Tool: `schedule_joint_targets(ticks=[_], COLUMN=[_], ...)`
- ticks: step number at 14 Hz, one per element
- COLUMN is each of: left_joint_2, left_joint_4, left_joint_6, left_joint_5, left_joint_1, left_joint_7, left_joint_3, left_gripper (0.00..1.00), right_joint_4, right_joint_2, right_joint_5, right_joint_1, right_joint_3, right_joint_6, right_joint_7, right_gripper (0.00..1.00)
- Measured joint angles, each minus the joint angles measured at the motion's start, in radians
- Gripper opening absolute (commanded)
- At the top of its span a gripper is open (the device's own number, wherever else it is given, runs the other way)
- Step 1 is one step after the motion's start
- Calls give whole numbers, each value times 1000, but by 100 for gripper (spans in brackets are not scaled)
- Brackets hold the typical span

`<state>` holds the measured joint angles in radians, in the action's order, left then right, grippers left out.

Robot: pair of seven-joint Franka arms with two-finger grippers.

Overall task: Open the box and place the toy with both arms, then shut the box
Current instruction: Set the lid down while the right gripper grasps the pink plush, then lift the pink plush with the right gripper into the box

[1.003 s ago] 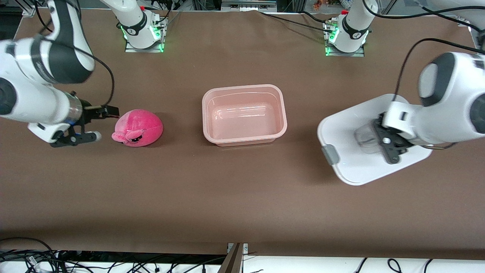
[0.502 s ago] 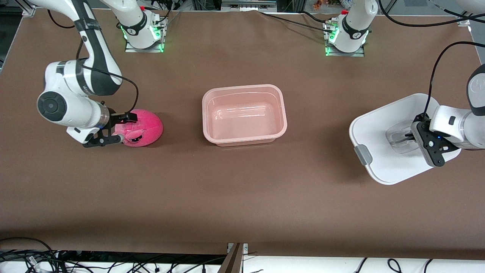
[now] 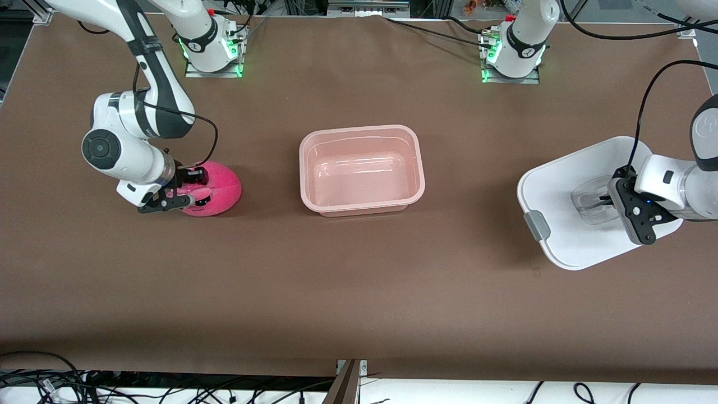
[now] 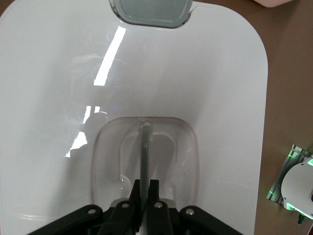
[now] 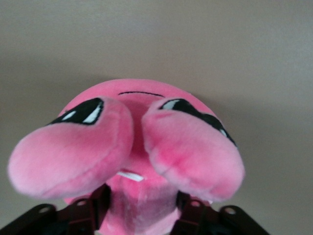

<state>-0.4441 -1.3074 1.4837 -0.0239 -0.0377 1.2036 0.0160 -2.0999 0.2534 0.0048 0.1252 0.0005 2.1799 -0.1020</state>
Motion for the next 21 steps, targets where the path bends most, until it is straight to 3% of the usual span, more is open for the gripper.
schedule_joint_targets(ticks=[5,12,15,21], left_joint_2=[0,0,0,0], left_joint_4=[2,2,2,2], left_joint_6=[-1,-1,-3,-5], left_joint_5=[1,1,1,1], left_joint_1=[0,2,2,1], left_joint_7=[1,1,1,1], left_joint_3=[-3,-6,-6,-6], left_gripper=[0,0,0,0], right_joint_4=[68,419,502,625], right_joint_2=[-27,-42,-36,96], right_joint_5=[0,-1,-20,-94], right_joint_1=[0,29,145,412], right_joint_3=[21,204,233,237], right_joint_6=[-84,-426,-443,-445], right_joint_7=[-149,-508,-712,-744], right_gripper=[0,0,0,0])
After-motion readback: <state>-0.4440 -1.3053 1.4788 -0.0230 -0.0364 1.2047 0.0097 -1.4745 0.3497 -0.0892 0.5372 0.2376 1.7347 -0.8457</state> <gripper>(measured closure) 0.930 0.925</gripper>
